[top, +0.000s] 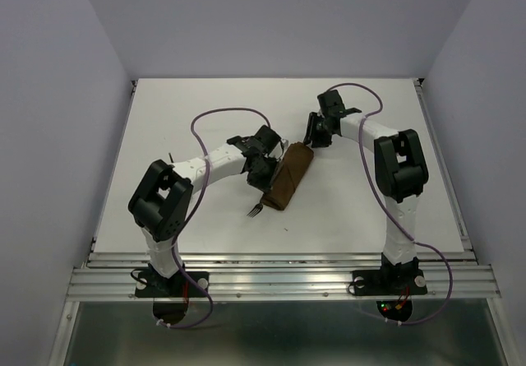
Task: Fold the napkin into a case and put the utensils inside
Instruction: Insert the fork into the folded napkin.
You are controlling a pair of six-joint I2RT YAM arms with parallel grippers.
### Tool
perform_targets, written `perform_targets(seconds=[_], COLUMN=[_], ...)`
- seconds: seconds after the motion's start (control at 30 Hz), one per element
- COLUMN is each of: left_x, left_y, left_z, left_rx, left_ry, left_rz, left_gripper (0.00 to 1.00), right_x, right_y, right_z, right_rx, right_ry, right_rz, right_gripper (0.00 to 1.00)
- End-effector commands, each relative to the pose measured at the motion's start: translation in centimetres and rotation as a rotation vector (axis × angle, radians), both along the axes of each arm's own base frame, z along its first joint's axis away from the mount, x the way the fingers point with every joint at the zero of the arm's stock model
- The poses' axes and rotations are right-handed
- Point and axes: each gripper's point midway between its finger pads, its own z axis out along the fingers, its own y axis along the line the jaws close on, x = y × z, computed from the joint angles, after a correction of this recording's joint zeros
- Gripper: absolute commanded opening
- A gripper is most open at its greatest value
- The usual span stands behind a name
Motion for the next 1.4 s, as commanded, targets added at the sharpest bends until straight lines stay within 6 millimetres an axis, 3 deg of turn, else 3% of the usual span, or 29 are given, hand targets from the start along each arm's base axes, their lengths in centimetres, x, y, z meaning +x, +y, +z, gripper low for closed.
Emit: perform_targets(seconds=[0.0, 0.2, 0.7, 1.37], left_x=[-0.3, -0.7, 1.4, 3.9], left_y=[-1.1, -1.4, -2.9, -4.3], left_z=[1.1, 0.4, -0.6, -0.2], left_rx=[-0.019, -0.016, 0.003, -0.024], left_ry=[0.011, 0.031, 0.032, 0.020], left_rz=[-0.010, -0.008, 0.015, 0.037], left_gripper=[0.00, 0.00, 0.00, 0.00], right_x=[-1.6, -1.6, -2.9, -4.6], right_y=[0.3, 0.3, 0.9, 1.6], right_z=[-1.9, -2.0, -2.1, -2.9], right_rx=[-0.022, -0.019, -0.017, -0.020], right_ry=[0.064, 0.064, 0.068, 0.084], right_rz=[0.022, 0.022, 0.037, 0.048], right_gripper=[0.44, 0.44, 0.44, 0.44])
